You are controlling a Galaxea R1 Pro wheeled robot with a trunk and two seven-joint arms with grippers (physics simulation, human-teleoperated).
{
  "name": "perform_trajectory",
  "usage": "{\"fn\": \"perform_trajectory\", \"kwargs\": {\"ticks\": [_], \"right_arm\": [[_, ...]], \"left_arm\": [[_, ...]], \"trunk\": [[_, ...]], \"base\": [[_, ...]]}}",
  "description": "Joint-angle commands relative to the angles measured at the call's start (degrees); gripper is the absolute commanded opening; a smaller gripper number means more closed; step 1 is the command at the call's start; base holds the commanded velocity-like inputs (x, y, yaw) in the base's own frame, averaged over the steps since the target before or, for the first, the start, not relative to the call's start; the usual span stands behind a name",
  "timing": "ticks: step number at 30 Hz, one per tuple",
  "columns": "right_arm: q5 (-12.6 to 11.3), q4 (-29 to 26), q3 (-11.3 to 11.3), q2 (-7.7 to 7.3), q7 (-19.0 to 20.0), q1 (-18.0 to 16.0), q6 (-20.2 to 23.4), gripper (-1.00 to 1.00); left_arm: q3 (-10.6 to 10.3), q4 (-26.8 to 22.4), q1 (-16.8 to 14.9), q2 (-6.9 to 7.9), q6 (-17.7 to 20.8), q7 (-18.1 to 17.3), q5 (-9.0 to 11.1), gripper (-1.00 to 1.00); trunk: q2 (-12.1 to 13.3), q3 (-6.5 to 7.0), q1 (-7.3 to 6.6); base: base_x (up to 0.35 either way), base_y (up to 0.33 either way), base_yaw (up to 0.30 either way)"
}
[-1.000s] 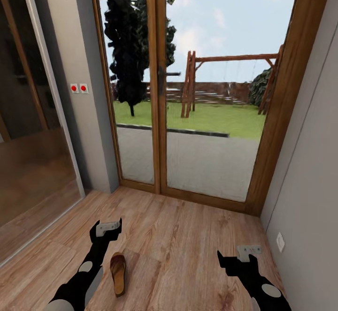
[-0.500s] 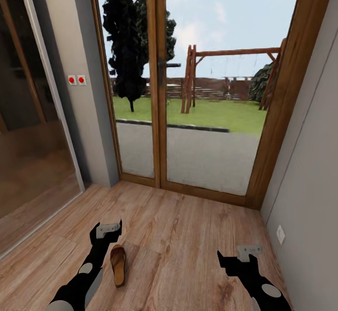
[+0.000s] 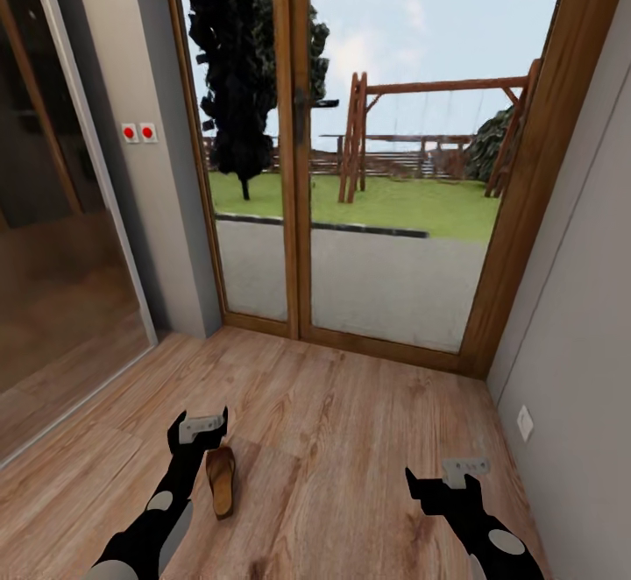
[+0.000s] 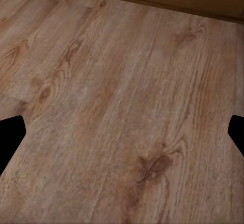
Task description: Pick up the two gym shoes and the two sandals from the corridor floor and place them onto the hallstand (shoe rack) in the corridor, making sure they are on the rack and not on the floor. Arrange them so the two gym shoes are next to each other and the two sandals are next to each other.
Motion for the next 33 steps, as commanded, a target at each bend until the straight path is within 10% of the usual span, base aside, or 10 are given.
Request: {"fn": "perform_trajectory", "kwargs": {"ticks": [1,33], "right_arm": [[0.0,-0.1,0.1,-0.03,0.0,0.0,0.3,1.00],[0.0,-0.1,0.1,-0.03,0.0,0.0,0.4,1.00]], "left_arm": [[0.0,0.0,0.0,-0.01,-0.4,0.1,-0.1,1.00],[-0.1,8.1,0.0,-0.02,-1.1,0.1,-0.1,1.00]], "trunk": [[-0.4,-0.34,0.21],[-1.6,-10.35,1.42]], "base": [[0.000,0.000,0.000],[0.000,0.000,0.000]]}}
